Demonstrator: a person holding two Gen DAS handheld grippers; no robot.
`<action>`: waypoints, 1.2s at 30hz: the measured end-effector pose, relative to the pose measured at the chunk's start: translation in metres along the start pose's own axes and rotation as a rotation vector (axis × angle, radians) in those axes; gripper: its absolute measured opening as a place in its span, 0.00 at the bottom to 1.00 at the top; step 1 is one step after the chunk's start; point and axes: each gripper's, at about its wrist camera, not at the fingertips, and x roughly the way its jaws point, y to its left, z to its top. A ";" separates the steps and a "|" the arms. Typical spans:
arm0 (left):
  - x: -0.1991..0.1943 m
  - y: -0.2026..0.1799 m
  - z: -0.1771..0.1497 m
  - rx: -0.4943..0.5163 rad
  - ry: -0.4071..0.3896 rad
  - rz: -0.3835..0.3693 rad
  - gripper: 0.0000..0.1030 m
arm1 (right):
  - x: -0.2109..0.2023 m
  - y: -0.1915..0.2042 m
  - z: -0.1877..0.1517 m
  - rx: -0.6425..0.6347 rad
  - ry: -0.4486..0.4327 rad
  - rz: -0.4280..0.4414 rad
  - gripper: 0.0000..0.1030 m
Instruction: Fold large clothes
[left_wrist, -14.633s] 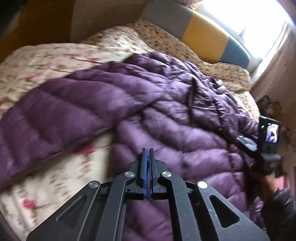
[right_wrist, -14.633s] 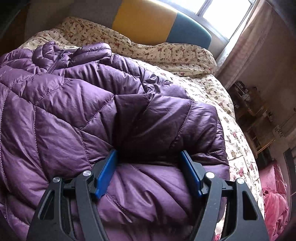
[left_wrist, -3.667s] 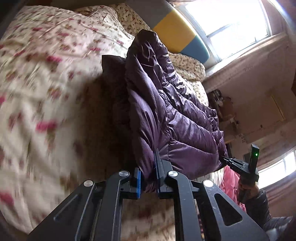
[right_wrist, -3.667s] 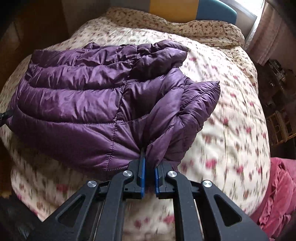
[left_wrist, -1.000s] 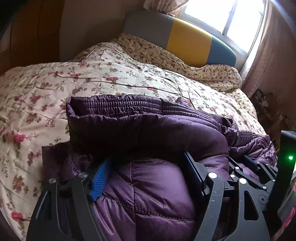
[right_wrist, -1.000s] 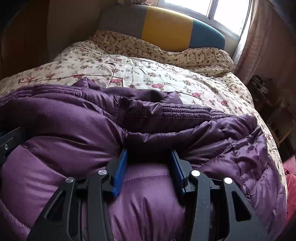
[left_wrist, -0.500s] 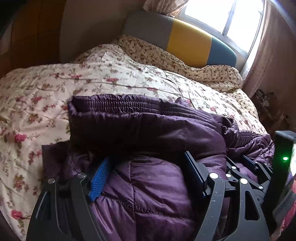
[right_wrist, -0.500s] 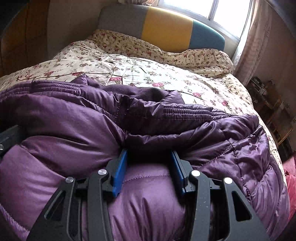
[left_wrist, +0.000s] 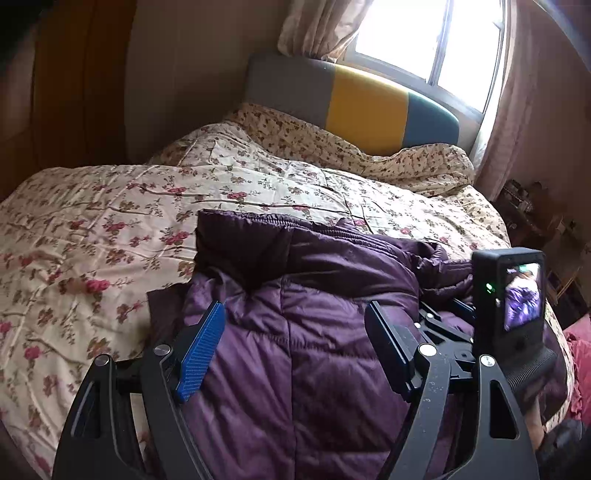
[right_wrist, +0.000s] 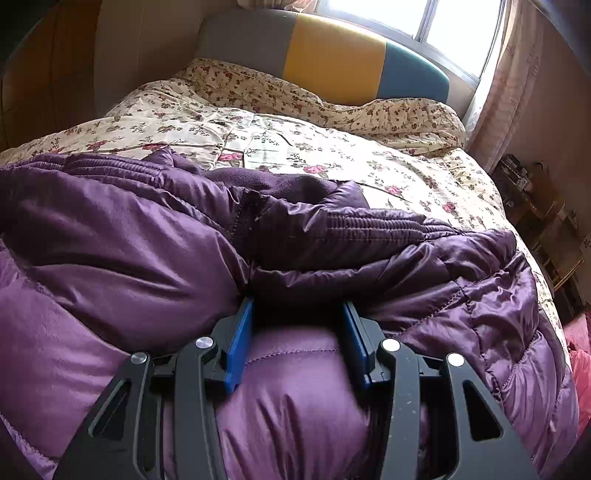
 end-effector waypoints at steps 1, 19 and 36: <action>-0.005 0.001 -0.002 0.005 -0.005 0.000 0.75 | 0.000 0.000 0.000 0.000 0.000 0.001 0.44; -0.044 0.061 -0.031 -0.097 0.026 -0.022 0.80 | -0.011 -0.004 0.009 -0.009 0.040 -0.005 0.51; -0.019 0.137 -0.065 -0.523 0.171 -0.447 0.80 | -0.118 -0.051 -0.039 0.048 -0.027 0.188 0.31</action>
